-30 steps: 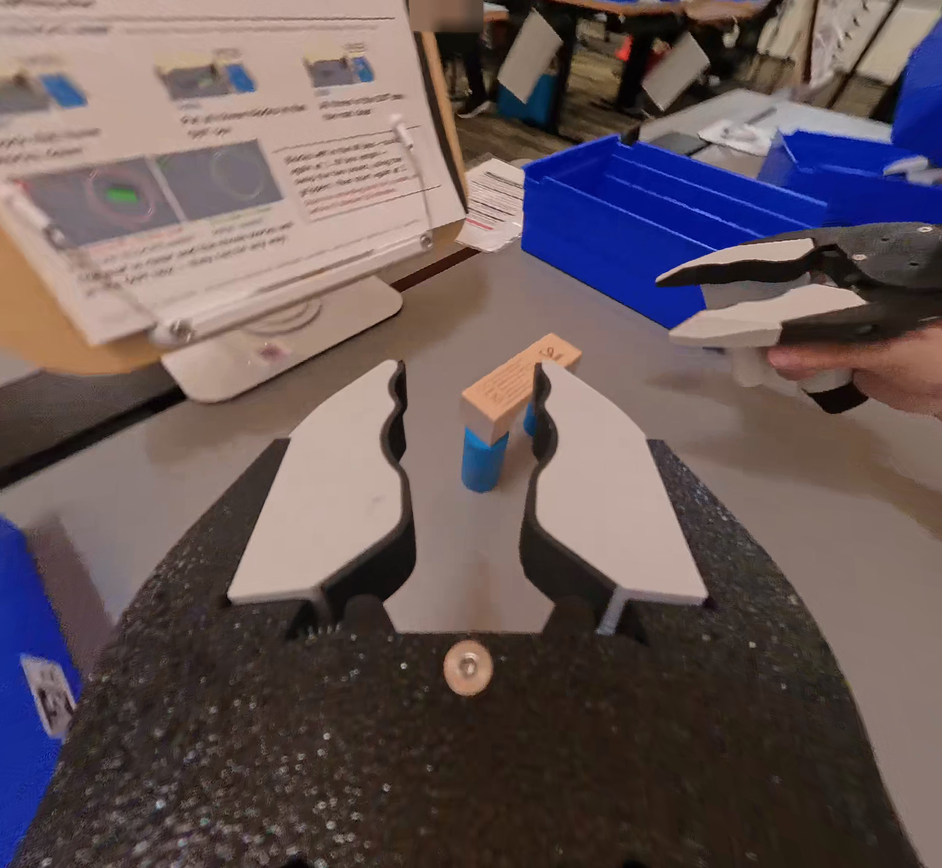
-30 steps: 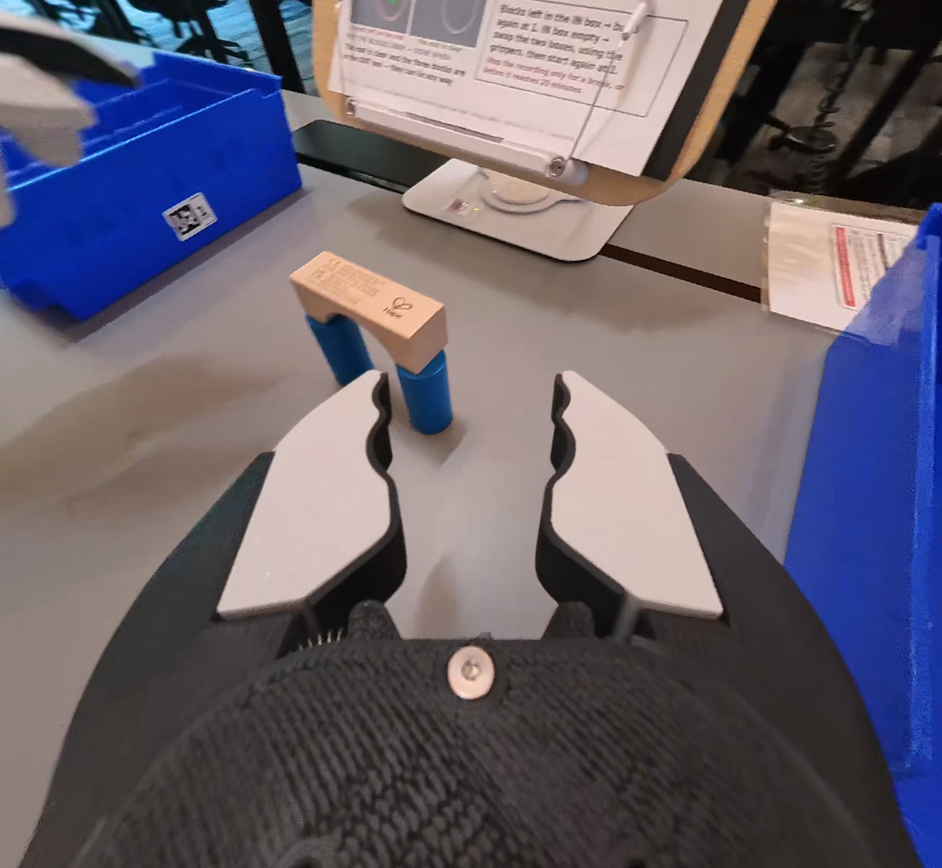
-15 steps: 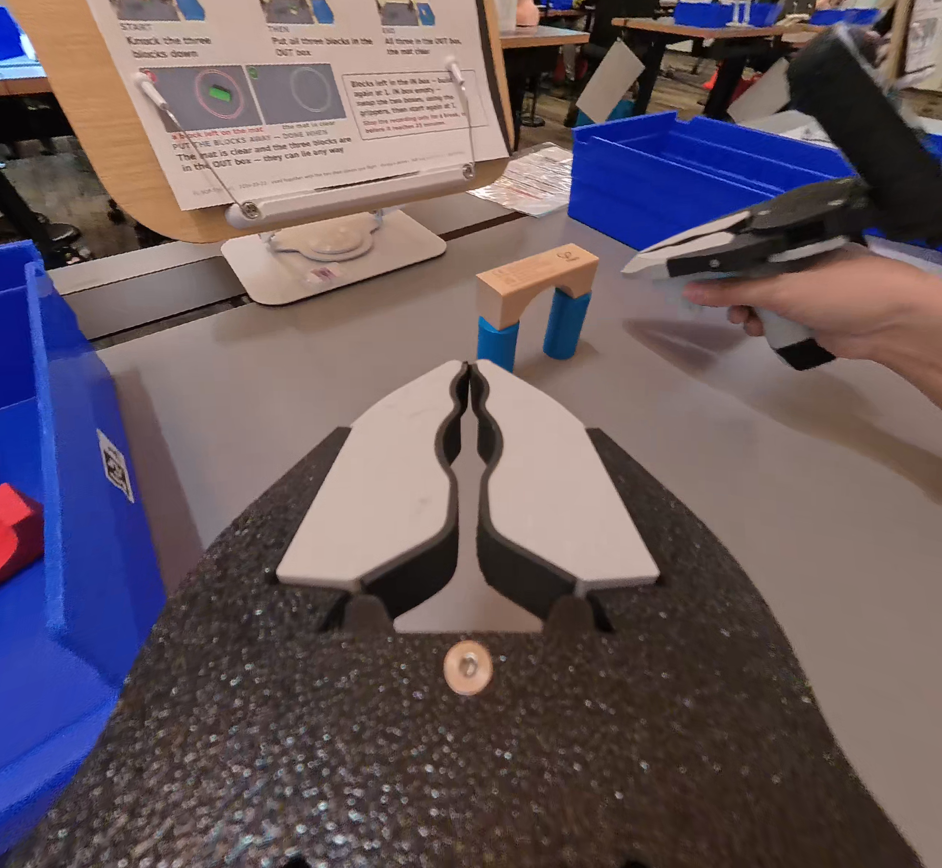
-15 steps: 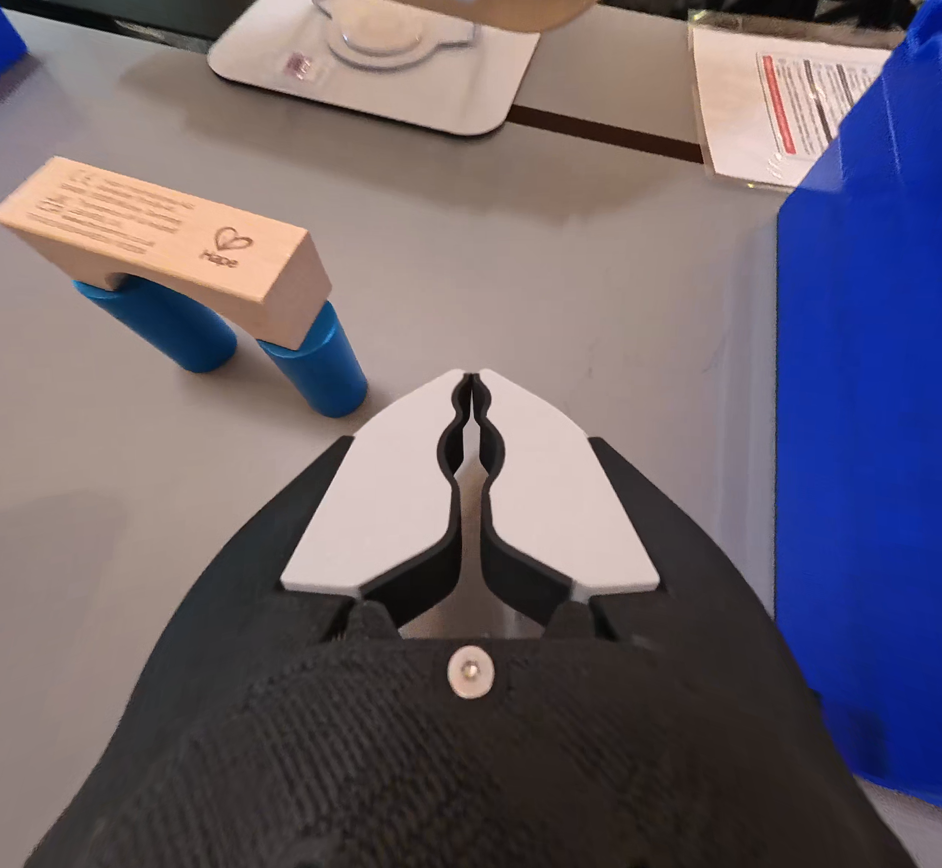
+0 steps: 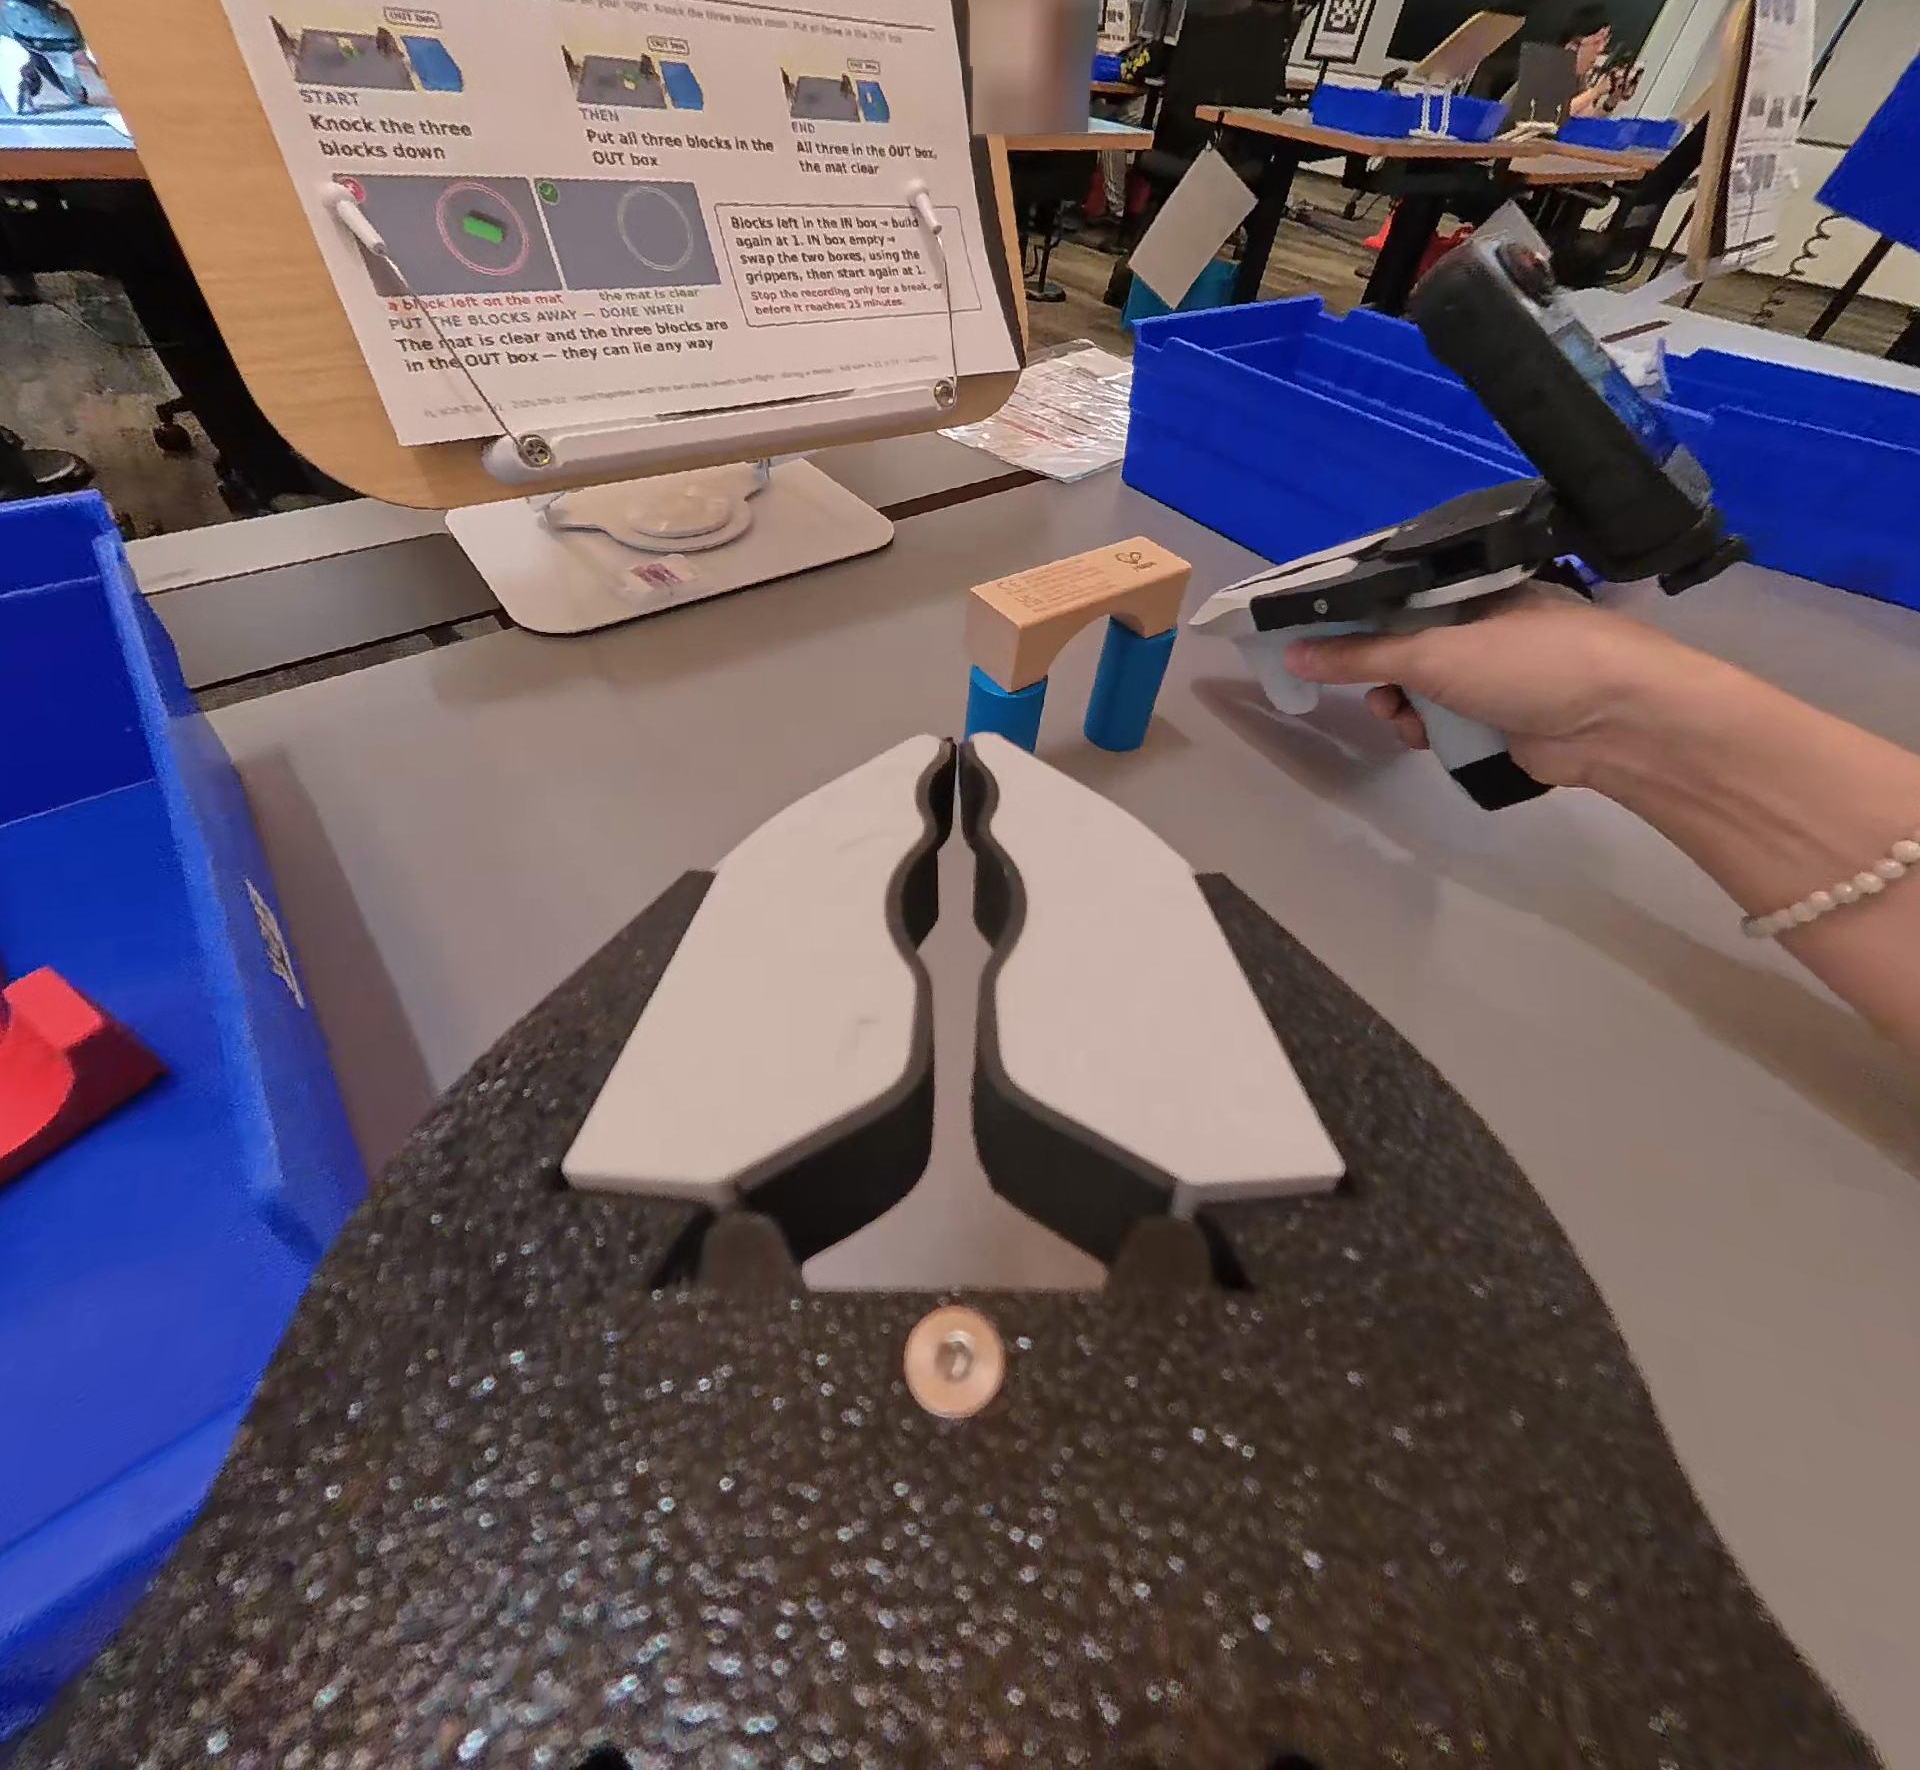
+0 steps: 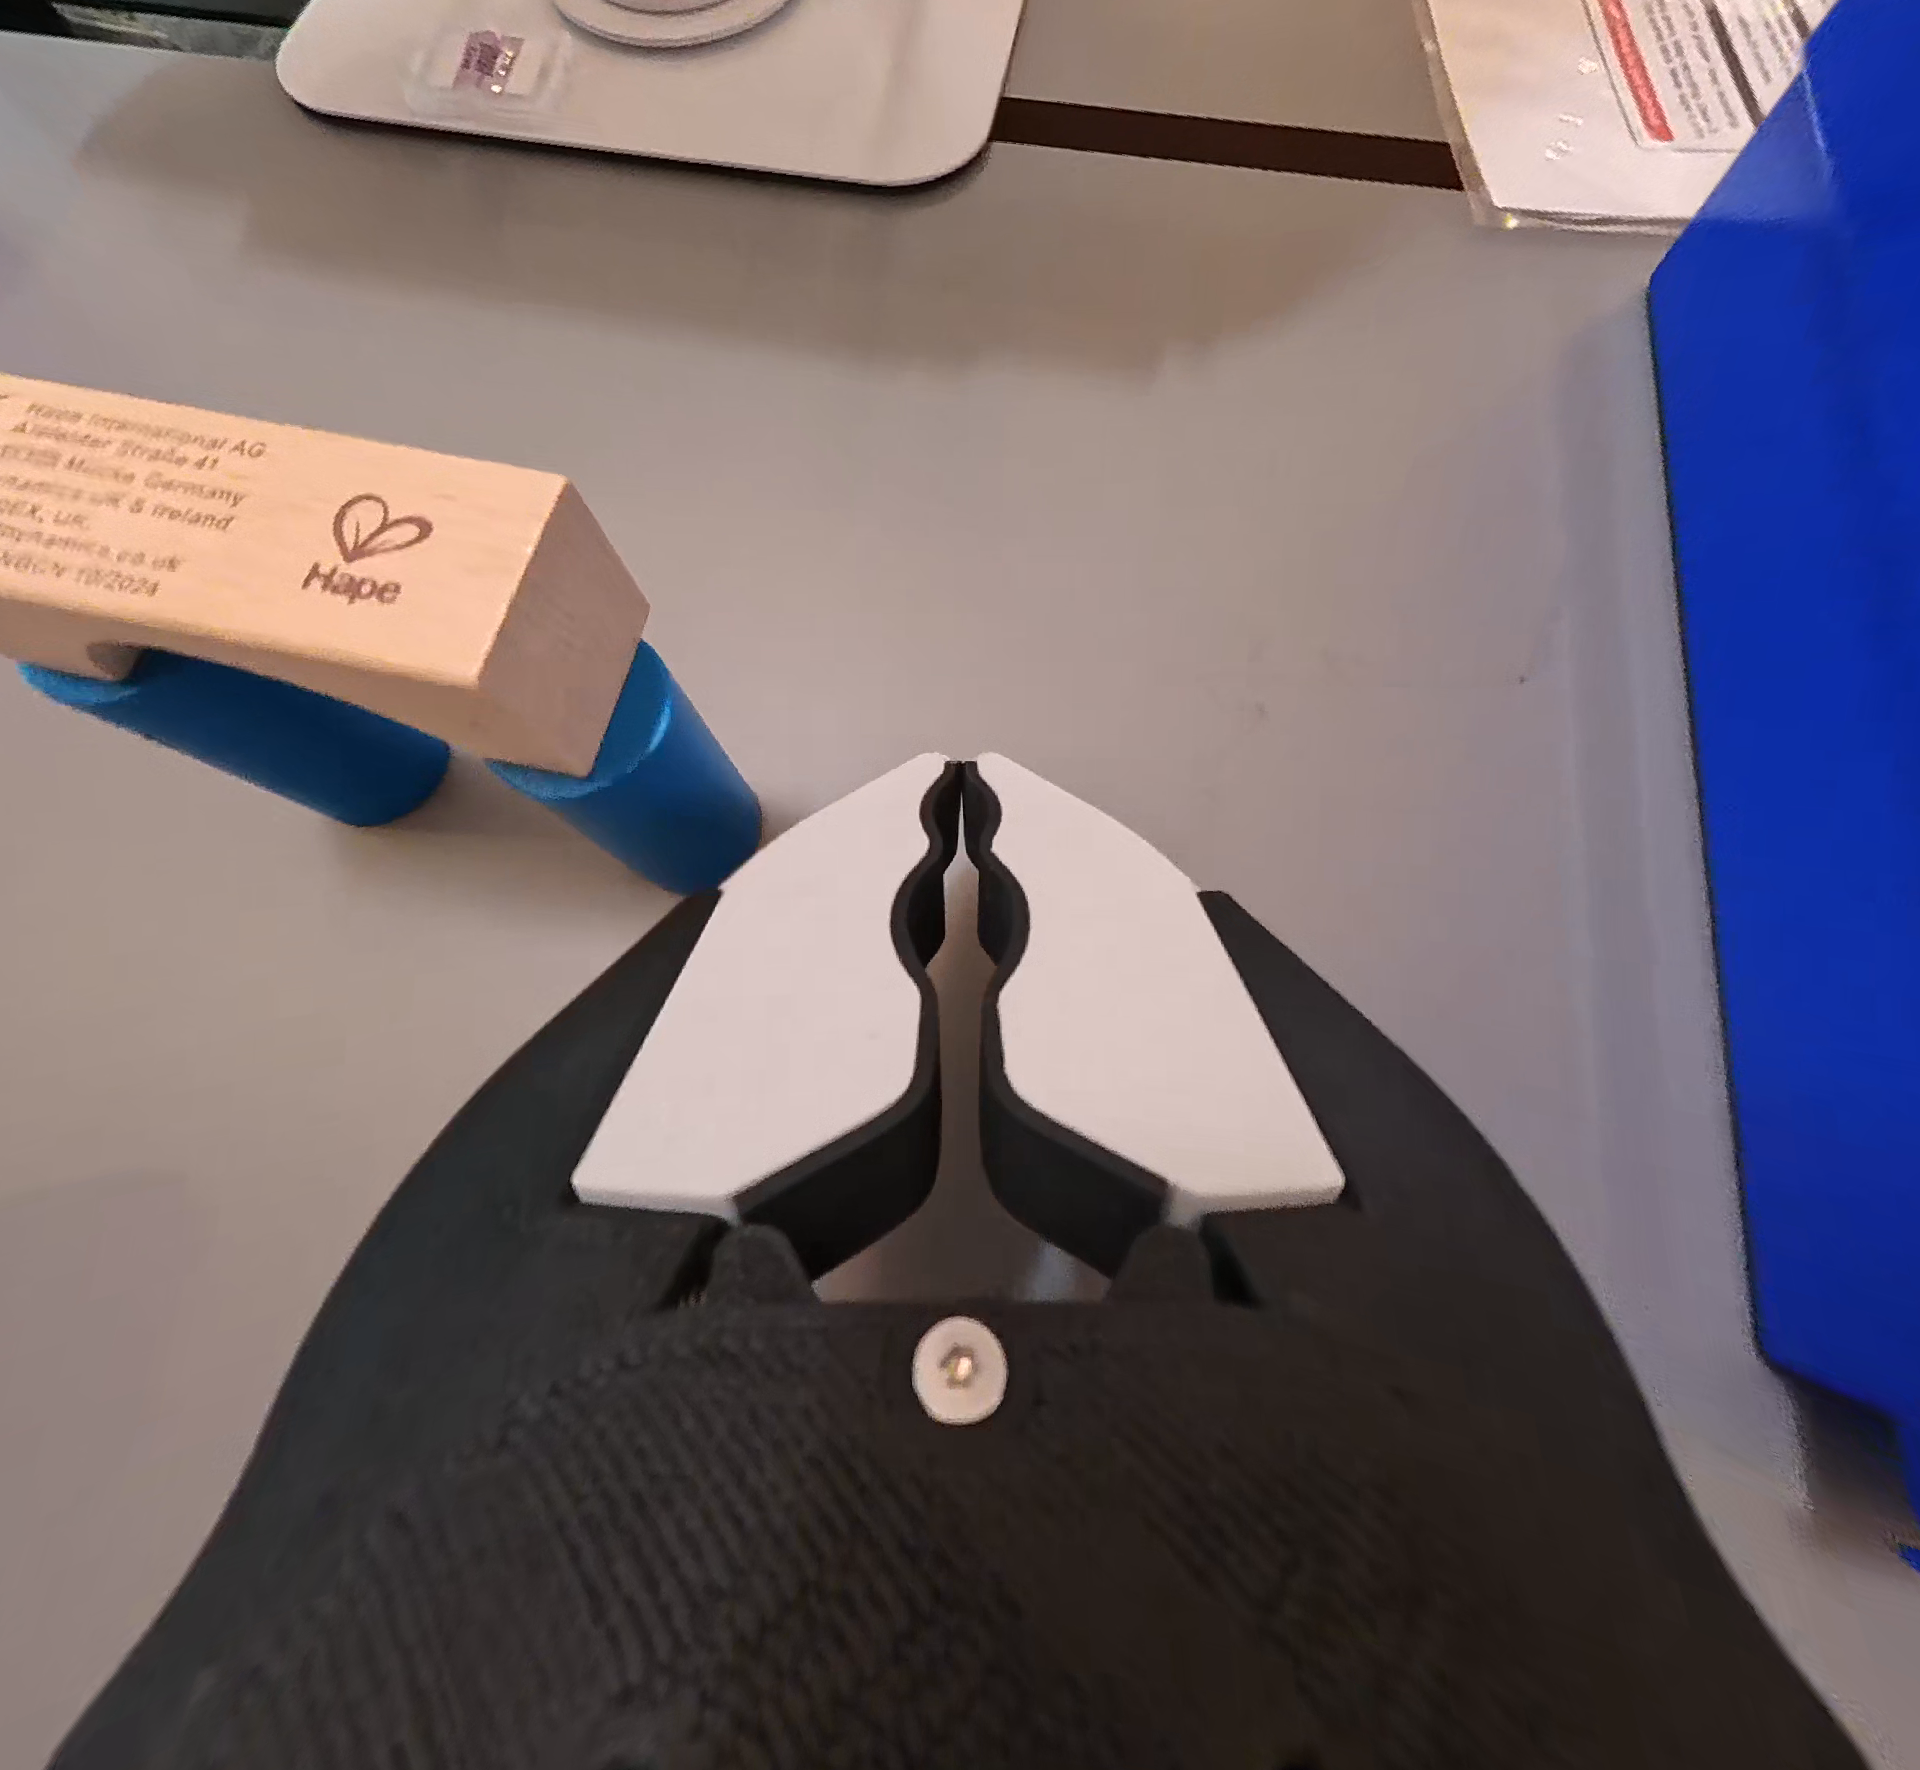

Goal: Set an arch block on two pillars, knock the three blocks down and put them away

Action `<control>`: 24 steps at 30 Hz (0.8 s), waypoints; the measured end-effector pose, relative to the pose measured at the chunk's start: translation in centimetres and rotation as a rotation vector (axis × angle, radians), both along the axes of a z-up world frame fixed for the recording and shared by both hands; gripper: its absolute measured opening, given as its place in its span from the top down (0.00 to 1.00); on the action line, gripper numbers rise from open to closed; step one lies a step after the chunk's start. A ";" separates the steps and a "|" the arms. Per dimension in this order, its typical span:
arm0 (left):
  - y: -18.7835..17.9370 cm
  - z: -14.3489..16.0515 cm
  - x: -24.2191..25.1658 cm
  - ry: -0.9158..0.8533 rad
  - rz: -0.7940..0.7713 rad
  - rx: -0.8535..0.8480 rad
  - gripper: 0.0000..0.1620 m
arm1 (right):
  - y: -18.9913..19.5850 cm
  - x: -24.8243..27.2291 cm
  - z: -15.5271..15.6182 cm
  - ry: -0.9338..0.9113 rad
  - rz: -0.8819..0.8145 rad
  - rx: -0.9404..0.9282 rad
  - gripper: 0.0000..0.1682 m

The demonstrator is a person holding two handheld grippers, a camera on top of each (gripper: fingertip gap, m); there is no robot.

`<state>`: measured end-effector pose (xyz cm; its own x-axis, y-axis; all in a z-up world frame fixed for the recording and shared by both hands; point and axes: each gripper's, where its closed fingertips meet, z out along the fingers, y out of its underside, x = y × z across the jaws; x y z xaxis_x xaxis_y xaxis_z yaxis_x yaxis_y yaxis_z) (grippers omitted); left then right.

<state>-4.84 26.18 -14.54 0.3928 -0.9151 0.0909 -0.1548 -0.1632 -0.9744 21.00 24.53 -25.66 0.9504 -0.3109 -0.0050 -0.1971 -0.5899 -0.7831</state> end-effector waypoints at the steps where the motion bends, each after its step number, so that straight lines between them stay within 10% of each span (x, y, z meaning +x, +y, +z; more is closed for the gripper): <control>1: 0.0 0.0 -0.1 0.000 0.000 -0.001 1.00 | 0.4 -0.1 0.0 0.007 -0.010 0.007 1.00; 11: 0.2 0.1 -1.0 0.010 -0.013 0.003 1.00 | 6.6 -12.0 0.0 -0.158 0.443 -0.048 1.00; 24: 1.6 0.8 -3.8 -0.026 0.033 -0.026 0.97 | 4.7 -12.8 6.0 -0.200 0.435 0.096 1.00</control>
